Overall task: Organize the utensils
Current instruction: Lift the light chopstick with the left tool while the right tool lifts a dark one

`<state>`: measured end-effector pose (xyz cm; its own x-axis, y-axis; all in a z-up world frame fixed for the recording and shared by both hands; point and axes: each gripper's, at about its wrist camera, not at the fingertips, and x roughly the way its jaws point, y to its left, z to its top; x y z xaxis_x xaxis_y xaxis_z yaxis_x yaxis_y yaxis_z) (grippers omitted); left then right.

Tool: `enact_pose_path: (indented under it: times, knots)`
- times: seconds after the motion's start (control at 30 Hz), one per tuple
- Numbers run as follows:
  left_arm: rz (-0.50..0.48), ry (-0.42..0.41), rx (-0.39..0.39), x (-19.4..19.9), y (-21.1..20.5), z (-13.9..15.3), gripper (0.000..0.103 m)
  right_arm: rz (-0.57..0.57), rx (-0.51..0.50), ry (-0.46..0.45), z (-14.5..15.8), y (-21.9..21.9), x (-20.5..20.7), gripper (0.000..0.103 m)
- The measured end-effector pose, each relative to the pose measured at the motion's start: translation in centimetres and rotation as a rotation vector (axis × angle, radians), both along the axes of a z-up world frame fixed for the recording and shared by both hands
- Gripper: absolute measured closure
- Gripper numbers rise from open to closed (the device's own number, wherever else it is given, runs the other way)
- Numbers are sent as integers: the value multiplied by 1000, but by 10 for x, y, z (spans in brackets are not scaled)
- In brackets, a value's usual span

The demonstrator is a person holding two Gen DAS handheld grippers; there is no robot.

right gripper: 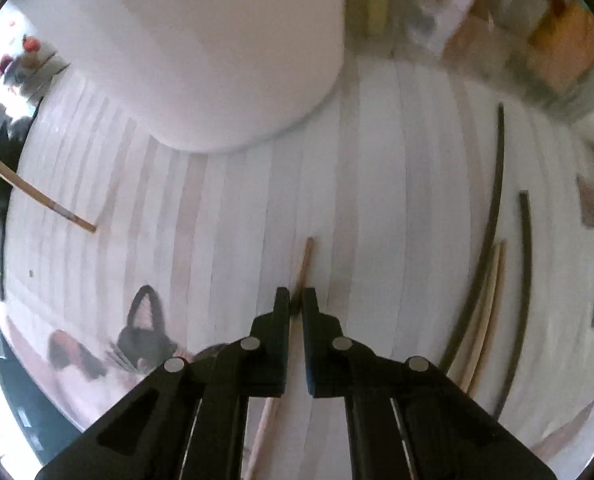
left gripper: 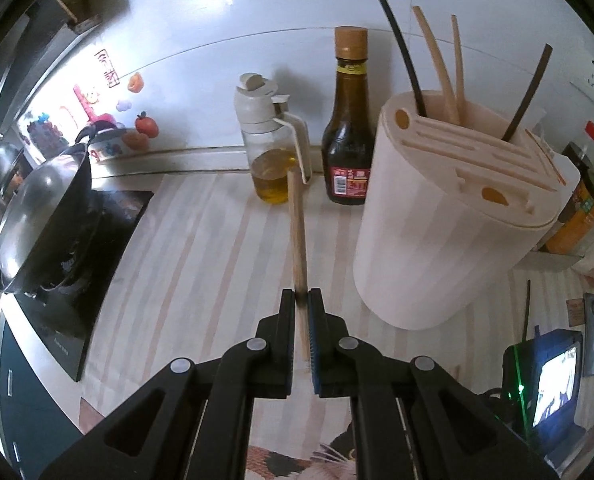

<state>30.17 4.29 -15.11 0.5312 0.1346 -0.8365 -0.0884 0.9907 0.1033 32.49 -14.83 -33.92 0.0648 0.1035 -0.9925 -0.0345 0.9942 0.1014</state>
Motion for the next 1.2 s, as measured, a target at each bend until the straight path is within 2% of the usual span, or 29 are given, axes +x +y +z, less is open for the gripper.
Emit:
enact_pose_path:
  times: [0.1,0.23,0.43,0.67,0.77,1.13,1.2]
  knots:
    - [2,0,-7,-1,2,1,99,17,-17,-41,3,7,-4,97]
    - [-1,-1,-17,-3,3,1,99,1,15,-92,14,9,-14,98]
    - [-14,-9,-19,-8,2,7,99,-30,70,-247,67,-20,-37,98]
    - [-62,-29,-41,-17,-8,22,99,-50,110,-446,130,-46,-43,99]
    - [-76,-44,-50,-18,-11,30,99,-60,122,-499,148,-50,-48,99]
    - [-109,-126,-69,-17,-13,67,99,-89,150,-667,197,-50,-33,103]
    - [-105,-137,-65,-15,-12,70,99,-102,203,-606,194,-53,-21,103]
